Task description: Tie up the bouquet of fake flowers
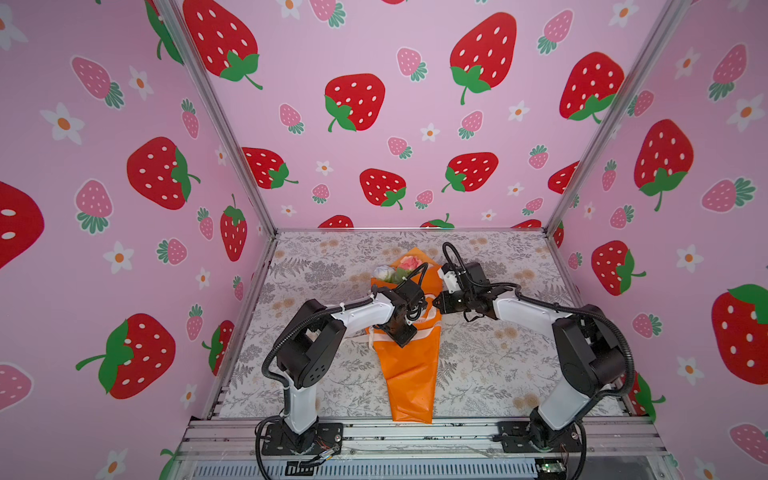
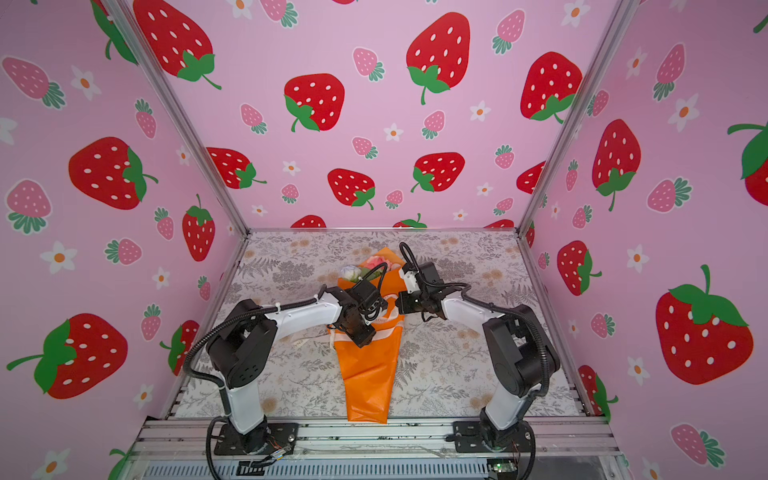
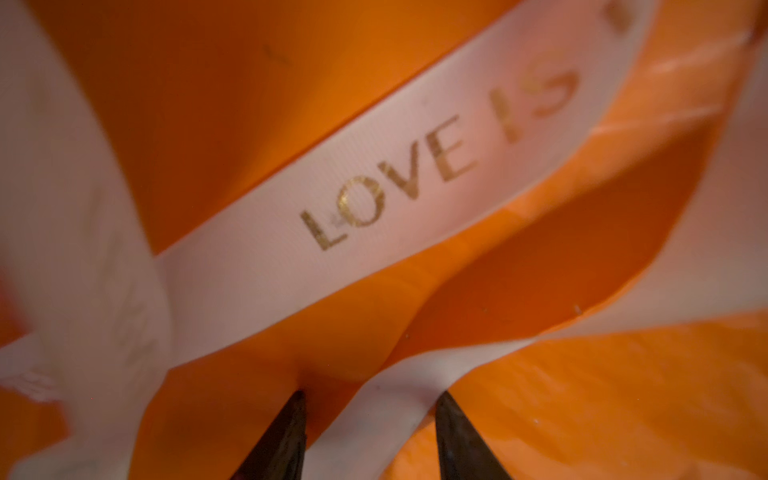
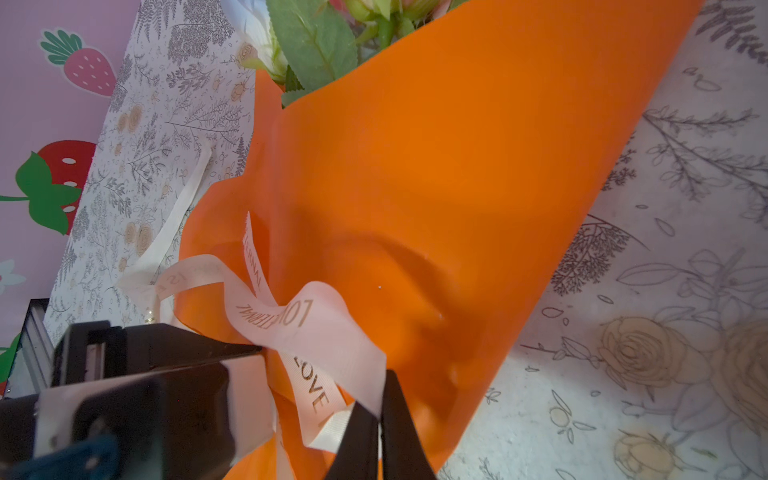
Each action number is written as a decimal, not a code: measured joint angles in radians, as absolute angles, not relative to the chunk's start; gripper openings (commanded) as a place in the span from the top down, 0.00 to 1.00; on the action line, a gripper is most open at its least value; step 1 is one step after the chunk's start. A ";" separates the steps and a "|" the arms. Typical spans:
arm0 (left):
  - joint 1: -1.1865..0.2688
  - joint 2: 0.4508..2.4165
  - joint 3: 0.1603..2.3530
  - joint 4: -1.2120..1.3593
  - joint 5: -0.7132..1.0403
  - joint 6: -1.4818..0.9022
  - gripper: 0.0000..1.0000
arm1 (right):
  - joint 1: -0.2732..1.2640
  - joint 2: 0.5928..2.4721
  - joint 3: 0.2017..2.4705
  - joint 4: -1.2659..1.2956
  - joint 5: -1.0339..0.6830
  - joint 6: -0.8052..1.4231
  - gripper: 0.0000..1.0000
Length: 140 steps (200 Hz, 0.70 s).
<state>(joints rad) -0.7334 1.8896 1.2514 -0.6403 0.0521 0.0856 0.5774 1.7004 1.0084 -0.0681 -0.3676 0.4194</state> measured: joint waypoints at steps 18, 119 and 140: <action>-0.736 1.890 1.251 -0.642 0.050 0.084 0.68 | 0.577 1.700 1.008 -0.068 -0.368 0.419 0.91; -0.744 1.716 1.184 -0.610 0.034 0.047 1.00 | 0.567 1.725 1.008 -0.063 -0.423 0.414 0.90; -0.744 1.660 1.152 -0.579 0.033 0.029 1.00 | 0.566 1.754 1.009 -0.061 -0.488 0.397 0.89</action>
<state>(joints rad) -0.7444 1.6604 1.1519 -0.5789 0.0330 0.0292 0.5663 1.7542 1.0088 -0.0608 -0.4885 0.3969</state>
